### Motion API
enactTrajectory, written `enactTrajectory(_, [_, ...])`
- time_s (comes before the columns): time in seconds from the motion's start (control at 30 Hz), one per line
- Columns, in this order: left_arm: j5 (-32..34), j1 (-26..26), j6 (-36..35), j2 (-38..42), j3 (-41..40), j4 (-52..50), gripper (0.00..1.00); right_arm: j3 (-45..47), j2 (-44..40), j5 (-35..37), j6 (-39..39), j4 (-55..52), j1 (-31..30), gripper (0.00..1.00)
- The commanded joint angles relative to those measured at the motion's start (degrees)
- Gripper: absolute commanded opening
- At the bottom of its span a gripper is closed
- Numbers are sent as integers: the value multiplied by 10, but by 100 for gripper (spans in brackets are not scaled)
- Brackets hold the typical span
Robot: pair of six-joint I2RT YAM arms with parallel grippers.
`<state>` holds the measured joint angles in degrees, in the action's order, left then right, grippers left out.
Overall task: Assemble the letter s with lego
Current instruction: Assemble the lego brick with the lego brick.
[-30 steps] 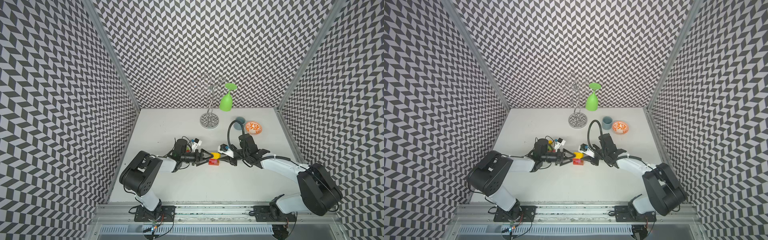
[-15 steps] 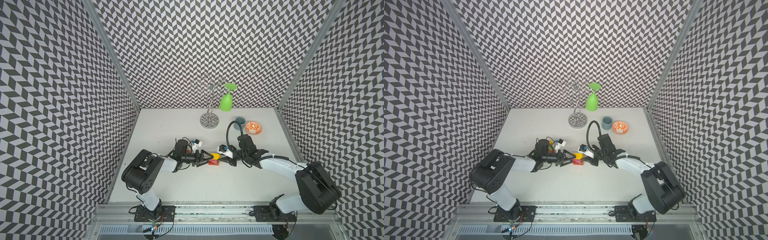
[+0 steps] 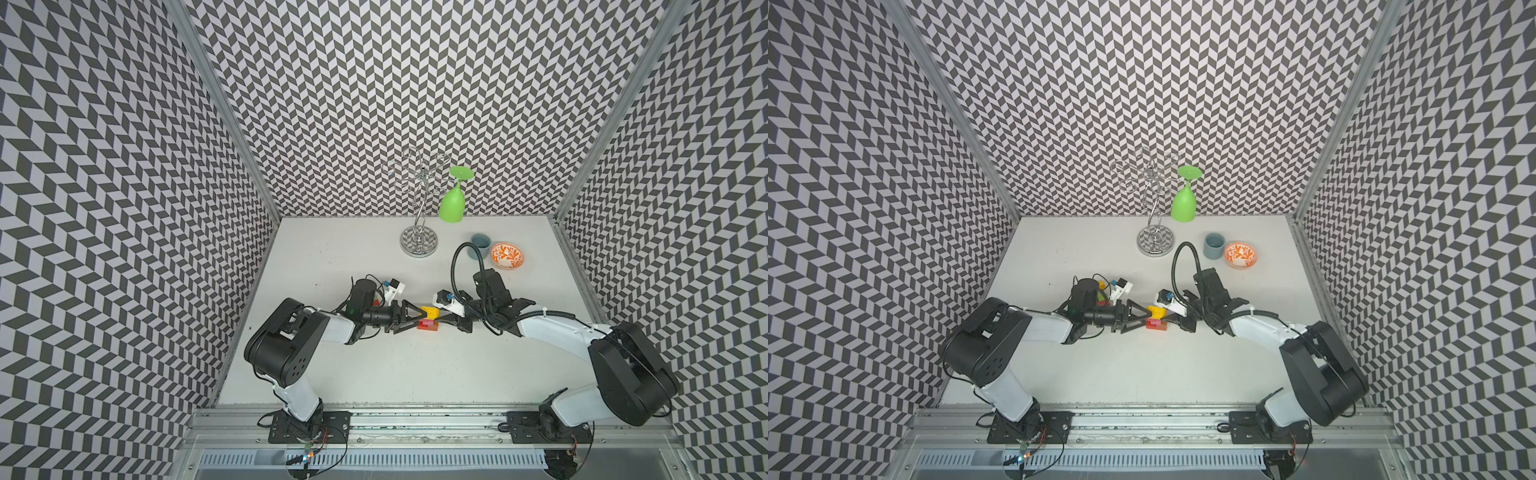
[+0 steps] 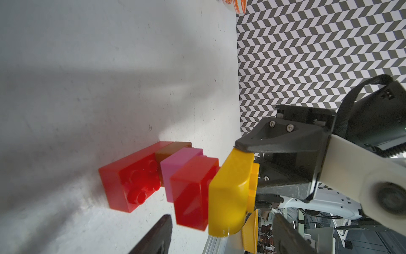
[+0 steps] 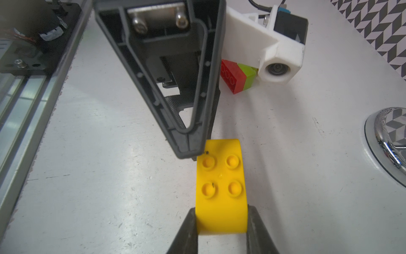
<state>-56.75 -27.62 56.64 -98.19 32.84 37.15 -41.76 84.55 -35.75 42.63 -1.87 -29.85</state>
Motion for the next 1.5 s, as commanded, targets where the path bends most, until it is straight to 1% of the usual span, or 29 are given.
enactTrajectory(0.0, [-9, -5, -6, -7, 16, 11, 73, -16, 7, 5, 7, 3, -4, 8])
enactTrajectory(0.2, [-7, -6, -9, -9, 16, 7, 73, -15, 0, 4, 1, 10, -6, 9])
enactTrajectory(0.43, [-6, -7, -9, -13, 18, 6, 69, -14, 0, 9, 3, 7, -6, 8])
enactTrajectory(0.67, [-9, -6, -2, -10, 19, 16, 69, -15, -4, 9, 2, 10, -6, 8])
enactTrajectory(1.47, [-5, -5, -14, -31, 25, 1, 63, -16, 3, 19, 9, -7, -6, 8])
